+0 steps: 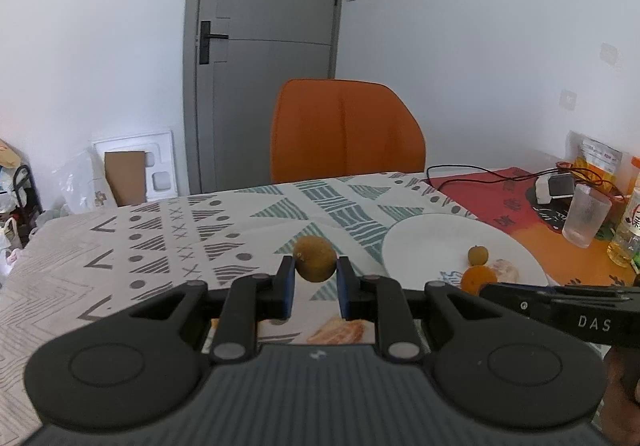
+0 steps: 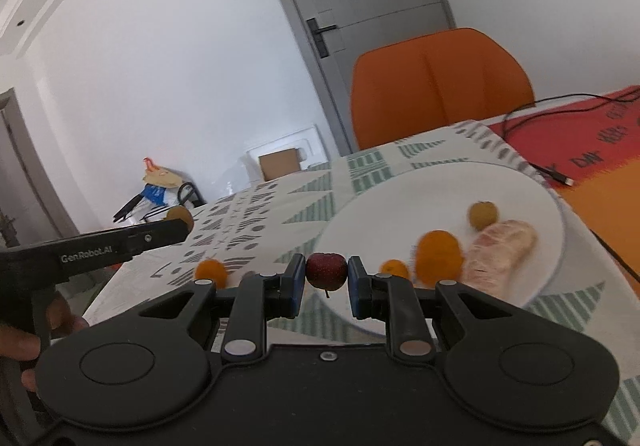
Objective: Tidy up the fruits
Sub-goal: 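Carry the yellow fruit with the left tool while the right tool carries the red fruit to the plate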
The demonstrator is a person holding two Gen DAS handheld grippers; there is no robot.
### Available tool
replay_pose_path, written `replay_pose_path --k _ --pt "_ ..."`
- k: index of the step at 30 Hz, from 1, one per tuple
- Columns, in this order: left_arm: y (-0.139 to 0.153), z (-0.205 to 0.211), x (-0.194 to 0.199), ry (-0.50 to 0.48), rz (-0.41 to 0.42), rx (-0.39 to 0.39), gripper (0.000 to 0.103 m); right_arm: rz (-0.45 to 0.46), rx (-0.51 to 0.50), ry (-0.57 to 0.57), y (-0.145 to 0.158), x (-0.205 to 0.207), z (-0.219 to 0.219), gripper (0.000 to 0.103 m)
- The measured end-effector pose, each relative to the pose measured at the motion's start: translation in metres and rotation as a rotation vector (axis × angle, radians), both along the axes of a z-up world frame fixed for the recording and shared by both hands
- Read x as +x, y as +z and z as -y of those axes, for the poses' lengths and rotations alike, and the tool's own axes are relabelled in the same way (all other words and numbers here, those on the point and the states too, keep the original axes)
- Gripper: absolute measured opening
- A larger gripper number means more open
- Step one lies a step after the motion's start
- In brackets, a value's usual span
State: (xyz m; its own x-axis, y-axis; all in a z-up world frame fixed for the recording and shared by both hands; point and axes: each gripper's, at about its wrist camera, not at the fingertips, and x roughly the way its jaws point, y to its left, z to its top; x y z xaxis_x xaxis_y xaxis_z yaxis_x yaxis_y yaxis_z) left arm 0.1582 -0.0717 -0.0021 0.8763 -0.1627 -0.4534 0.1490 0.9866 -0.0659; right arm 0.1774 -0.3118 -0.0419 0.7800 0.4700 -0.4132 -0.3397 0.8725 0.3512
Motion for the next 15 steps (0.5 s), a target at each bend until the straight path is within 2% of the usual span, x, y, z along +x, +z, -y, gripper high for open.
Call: replay_pose_path --k 15 --pt "-0.008 0.040 0.029 -0.072 -0.023 0.020 0.020 -0.003 0.011 -0.107 -0.004 0.014 0.049 0.021"
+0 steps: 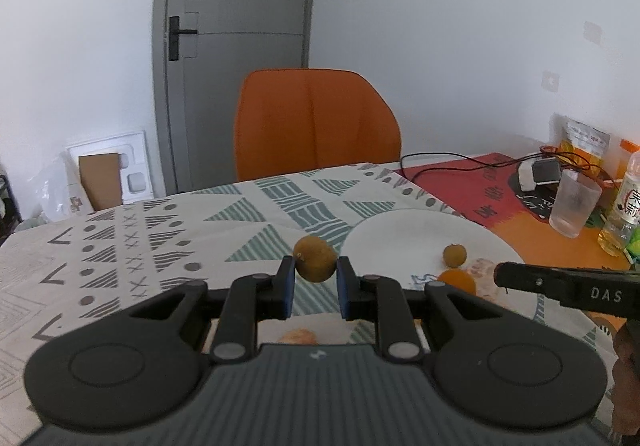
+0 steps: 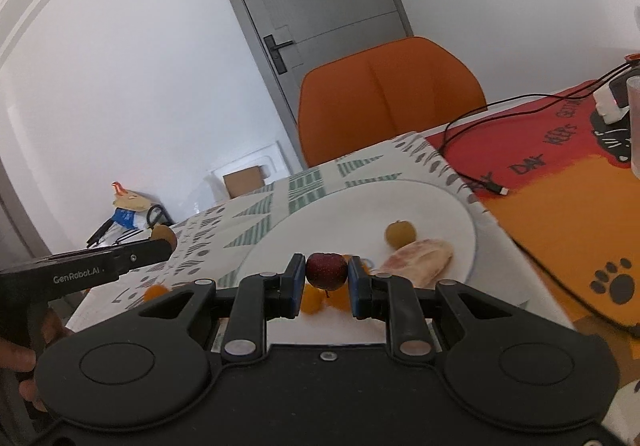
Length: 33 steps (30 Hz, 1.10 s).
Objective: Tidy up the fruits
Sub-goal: 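Carry the yellow fruit with the left tool while the right tool carries the red fruit to the plate, then open the left tool over the plate while the right tool releases the red fruit there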
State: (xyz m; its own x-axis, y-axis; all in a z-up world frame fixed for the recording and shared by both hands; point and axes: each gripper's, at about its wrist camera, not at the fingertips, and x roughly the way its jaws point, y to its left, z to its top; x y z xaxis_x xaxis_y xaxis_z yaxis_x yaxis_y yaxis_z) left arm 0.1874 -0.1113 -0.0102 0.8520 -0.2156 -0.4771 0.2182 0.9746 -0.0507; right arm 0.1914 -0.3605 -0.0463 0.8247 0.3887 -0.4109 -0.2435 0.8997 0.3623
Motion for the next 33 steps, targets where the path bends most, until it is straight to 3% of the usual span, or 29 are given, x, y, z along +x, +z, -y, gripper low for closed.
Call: replay_pose_path --k 10,24,27,33 --pt "-0.008 0.022 0.023 -0.074 -0.029 -0.009 0.020 0.000 -0.047 -0.026 0.004 0.020 0.006 0.021" --pt "-0.025 0.044 0.056 -0.092 -0.088 0.018 0.020 -0.027 -0.020 -0.020 -0.005 0.049 0.009 0.021" --pt "-0.027 0.048 0.061 -0.103 -0.101 0.018 0.020 -0.029 -0.016 -0.022 -0.007 0.050 0.011 0.030" --pt "-0.021 0.049 0.065 -0.111 -0.089 0.006 0.023 -0.015 -0.022 -0.048 -0.002 0.046 0.015 0.030"
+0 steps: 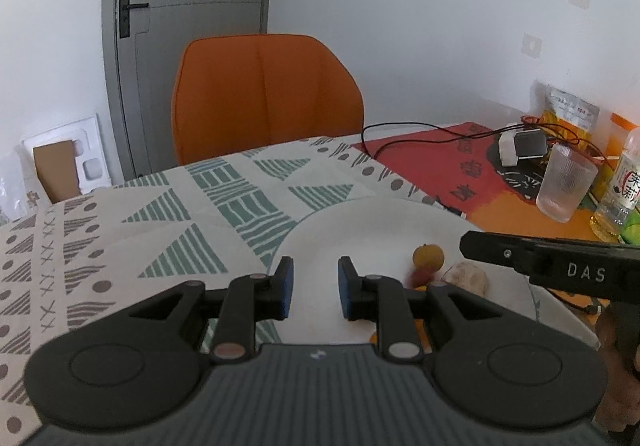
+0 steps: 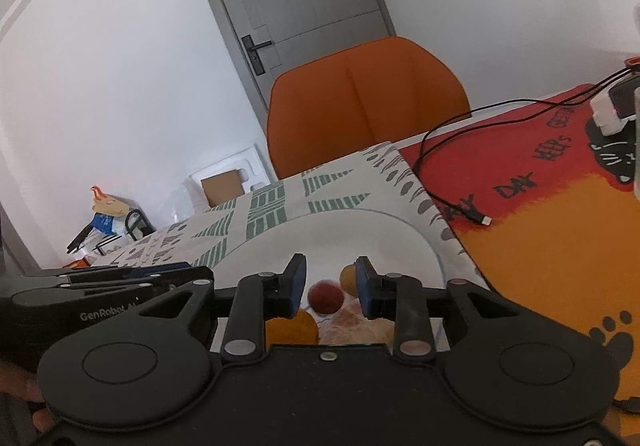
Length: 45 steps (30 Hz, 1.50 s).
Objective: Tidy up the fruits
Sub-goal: 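Open the left tool over the plate while the right tool releases the red fruit there, then move both open tools back to the fruit on the cloth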
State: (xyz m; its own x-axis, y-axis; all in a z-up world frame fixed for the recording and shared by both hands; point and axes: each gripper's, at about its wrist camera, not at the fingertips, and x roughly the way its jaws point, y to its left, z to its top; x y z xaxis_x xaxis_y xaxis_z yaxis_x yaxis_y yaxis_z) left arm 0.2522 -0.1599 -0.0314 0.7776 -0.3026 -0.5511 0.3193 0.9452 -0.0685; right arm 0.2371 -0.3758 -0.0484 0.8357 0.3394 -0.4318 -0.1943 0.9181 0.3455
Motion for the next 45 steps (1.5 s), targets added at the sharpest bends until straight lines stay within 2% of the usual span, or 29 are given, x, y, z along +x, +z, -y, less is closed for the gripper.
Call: replay_pose_path --k 5,8,10,12,15,19,23,28,30,32,38,45 --pt "0.006 -0.006 -0.004 -0.005 0.009 -0.001 0.025 0.000 0.005 -0.046 0.005 -0.008 0.006 0.030" --pt "0.011 -0.011 -0.010 0.007 0.023 -0.004 0.045 0.000 0.007 -0.063 0.007 -0.015 0.006 0.034" --pt "0.015 -0.016 -0.016 0.012 0.042 -0.008 0.063 0.003 0.005 -0.072 0.009 -0.021 0.004 0.040" --pt "0.019 -0.021 -0.023 0.014 0.062 -0.007 0.072 0.006 0.004 -0.078 0.010 -0.027 0.002 0.049" --pt "0.024 -0.031 -0.034 0.037 0.082 -0.006 0.084 0.011 -0.004 -0.088 0.013 -0.035 -0.001 0.052" --pt "0.028 -0.045 -0.045 0.076 0.084 -0.006 0.087 0.019 -0.011 -0.093 0.018 -0.046 -0.007 0.058" --pt "0.033 -0.061 -0.055 0.099 0.084 -0.014 0.089 0.040 -0.026 -0.093 0.025 -0.059 -0.015 0.072" --pt "0.043 -0.080 -0.071 0.139 0.100 -0.021 0.090 0.054 -0.040 -0.074 0.035 -0.069 -0.025 0.083" --pt "0.047 -0.089 -0.077 0.150 0.103 -0.022 0.091 0.059 -0.039 -0.058 0.039 -0.071 -0.031 0.092" --pt "0.052 -0.100 -0.082 0.176 0.104 -0.016 0.091 0.063 -0.036 -0.044 0.043 -0.073 -0.036 0.095" --pt "0.059 -0.133 -0.093 0.265 0.093 -0.056 0.094 0.062 -0.036 -0.005 0.051 -0.074 -0.050 0.103" --pt "0.058 -0.161 -0.102 0.347 0.082 -0.082 0.094 0.063 -0.016 0.008 0.054 -0.074 -0.056 0.103"
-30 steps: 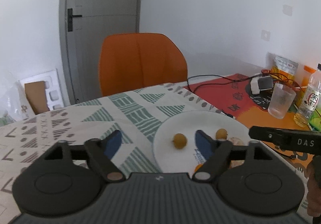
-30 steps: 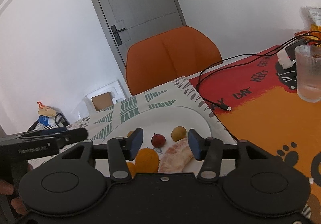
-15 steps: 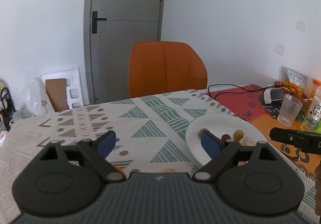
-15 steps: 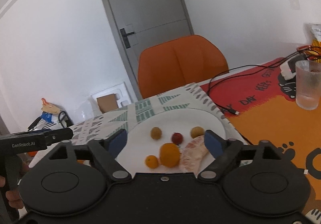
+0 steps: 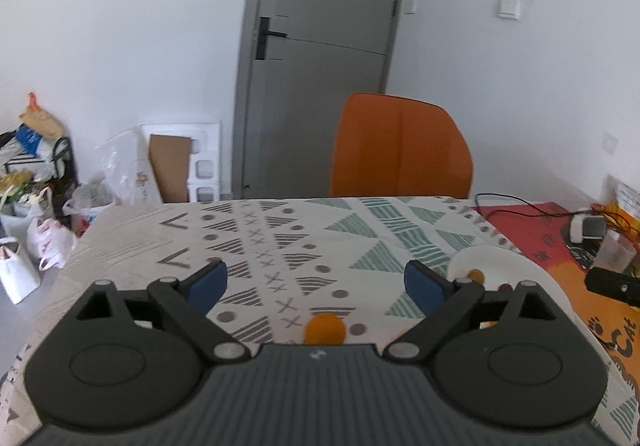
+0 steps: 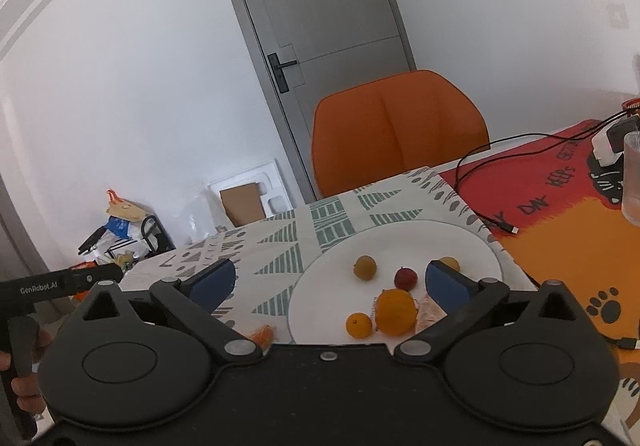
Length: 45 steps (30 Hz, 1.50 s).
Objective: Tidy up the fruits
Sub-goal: 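Move both open tools back to the fruit on the cloth, then grasp a small red fruit with the left tool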
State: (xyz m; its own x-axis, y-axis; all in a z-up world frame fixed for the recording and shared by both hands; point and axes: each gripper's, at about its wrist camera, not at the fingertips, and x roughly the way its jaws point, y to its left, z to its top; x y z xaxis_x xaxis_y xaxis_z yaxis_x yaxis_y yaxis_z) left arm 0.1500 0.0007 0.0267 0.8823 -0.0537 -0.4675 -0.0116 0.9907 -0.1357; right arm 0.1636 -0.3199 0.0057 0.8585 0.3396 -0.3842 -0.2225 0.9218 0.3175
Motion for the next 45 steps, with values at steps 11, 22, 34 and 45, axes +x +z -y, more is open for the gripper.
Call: replay_pose_path --k 11,22,34,45 --pt "-0.012 -0.029 -0.019 0.073 0.011 -0.058 0.094 -0.012 -0.033 0.077 -0.002 0.002 -0.020 0.103" --pt "-0.043 -0.040 -0.019 0.056 -0.021 -0.095 0.079 -0.010 -0.101 0.144 -0.015 0.000 -0.059 0.102" --pt "-0.073 -0.038 -0.002 0.011 -0.099 -0.145 0.061 -0.038 -0.180 0.208 -0.032 0.012 -0.095 0.091" --pt "-0.094 -0.015 0.011 -0.044 -0.162 -0.128 0.054 -0.075 -0.214 0.234 -0.051 0.025 -0.107 0.077"
